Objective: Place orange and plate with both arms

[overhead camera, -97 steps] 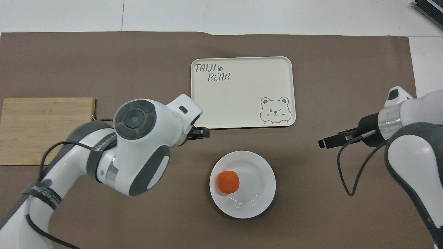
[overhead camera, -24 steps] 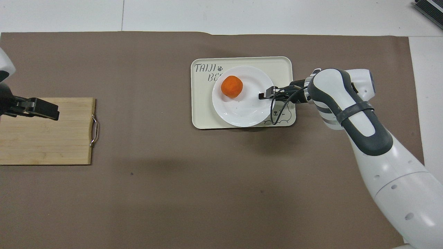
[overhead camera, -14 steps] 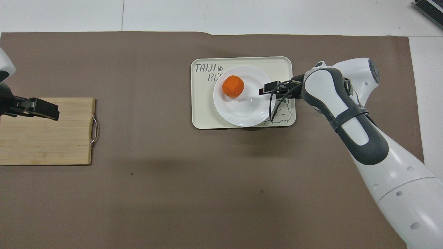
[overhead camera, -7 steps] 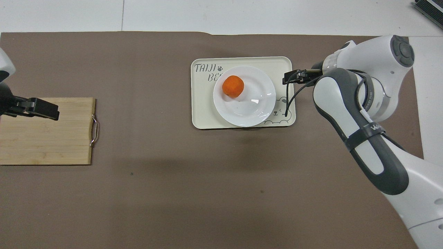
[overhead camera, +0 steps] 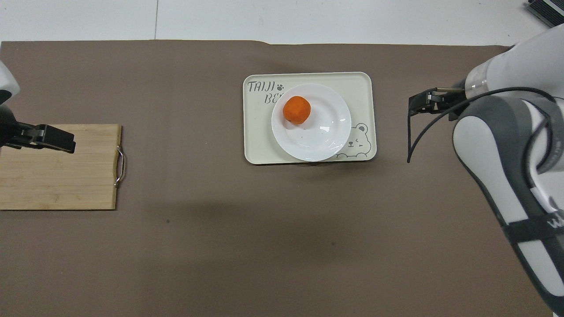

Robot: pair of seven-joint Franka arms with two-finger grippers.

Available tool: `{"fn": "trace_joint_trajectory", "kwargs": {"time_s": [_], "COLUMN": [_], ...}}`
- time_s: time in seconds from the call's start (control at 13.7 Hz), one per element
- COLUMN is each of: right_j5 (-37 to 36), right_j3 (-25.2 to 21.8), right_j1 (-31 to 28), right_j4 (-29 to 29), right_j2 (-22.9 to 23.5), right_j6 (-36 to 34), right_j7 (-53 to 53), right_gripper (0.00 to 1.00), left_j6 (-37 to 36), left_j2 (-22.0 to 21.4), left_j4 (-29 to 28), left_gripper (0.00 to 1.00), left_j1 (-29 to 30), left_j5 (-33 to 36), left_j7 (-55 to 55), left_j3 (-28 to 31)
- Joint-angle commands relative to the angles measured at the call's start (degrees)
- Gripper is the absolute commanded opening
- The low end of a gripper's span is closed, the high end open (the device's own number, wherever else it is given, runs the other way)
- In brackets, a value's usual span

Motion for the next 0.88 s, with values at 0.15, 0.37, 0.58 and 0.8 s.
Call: {"fn": "trace_joint_trajectory", "kwargs": {"time_s": [0.15, 0.37, 0.58, 0.8], "right_j5": [-2.93, -4.07, -4.16, -2.94], "right_j3": [-0.67, -1.56, -1.30, -1.29], "right_j1": [-3.07, -3.08, -2.99, -2.99], "right_j4": [-0.97, -0.79, -1.23, -1.85], "right_j2": [-9.97, -13.58, -17.01, -17.19], "right_j6": [-10.83, -15.93, -20.34, -19.29], "right_j7": [0.85, 0.76, 0.85, 0.58], "right_gripper": [1.00, 1.00, 1.00, 1.00], "left_j6": [-0.19, -0.19, -0.19, -0.19], "left_j2": [-0.28, -0.28, -0.28, -0.28], "left_j4": [-0.04, -0.04, -0.04, -0.13], "left_gripper": [1.00, 1.00, 1.00, 1.00], "left_j1": [0.61, 0.61, 0.61, 0.61], "left_j5": [0.94, 0.94, 0.94, 0.94], "left_j7": [0.31, 0.31, 0.31, 0.31], "left_j3": [-0.39, -0.39, -0.39, -0.39]}}
